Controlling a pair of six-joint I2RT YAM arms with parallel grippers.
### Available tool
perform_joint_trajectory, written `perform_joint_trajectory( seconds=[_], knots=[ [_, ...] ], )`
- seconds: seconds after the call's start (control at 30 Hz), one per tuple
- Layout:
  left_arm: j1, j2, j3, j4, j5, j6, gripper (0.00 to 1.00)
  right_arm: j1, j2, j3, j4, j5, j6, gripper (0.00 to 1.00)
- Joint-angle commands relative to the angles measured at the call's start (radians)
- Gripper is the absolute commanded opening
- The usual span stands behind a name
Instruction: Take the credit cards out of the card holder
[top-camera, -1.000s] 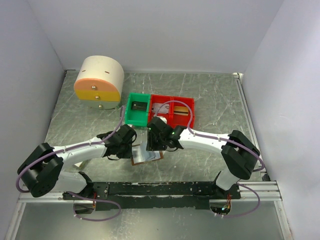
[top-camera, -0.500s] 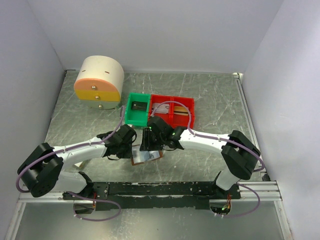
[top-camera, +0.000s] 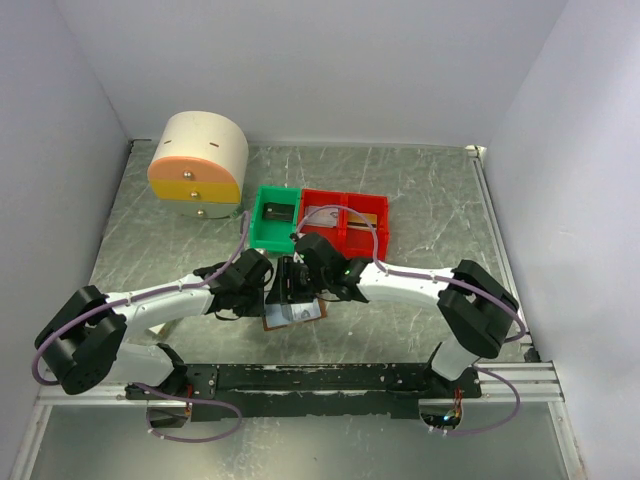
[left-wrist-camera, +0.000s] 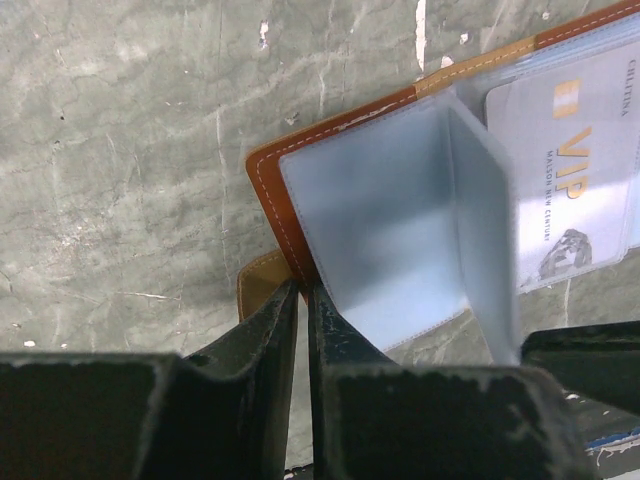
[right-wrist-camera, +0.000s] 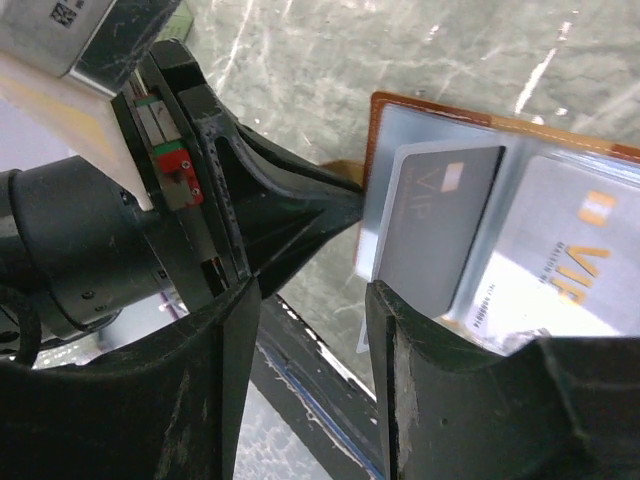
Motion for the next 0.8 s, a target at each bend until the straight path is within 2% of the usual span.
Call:
perform_joint_trajectory(
  seconds=[0.0,0.23,0.53,0.67,0.77],
  knots=[
    [0.003,-0.021,0.016,-0.008,-0.002,0.002,0.19,0.003,0.037,-0.017,0.118,-0.074,0.038,0.47],
    [0.003,-0.064,-0.007,-0.023,-0.013,-0.011,0.21,-0.001,0.013,-0.021,0.101,-0.036,0.042,0.47],
    [0.003,-0.083,0.037,-0.077,-0.041,-0.005,0.23,-0.014,-0.027,-0.049,0.038,0.055,0.053,0.47],
    [0.003,-0.125,0.075,-0.126,-0.057,-0.007,0.32,-0.044,-0.054,-0.102,0.069,0.065,0.081,0.45],
    [0.003,-0.161,0.106,-0.141,-0.051,-0.008,0.43,-0.066,-0.067,-0.158,0.133,0.041,0.094,0.44]
  ],
)
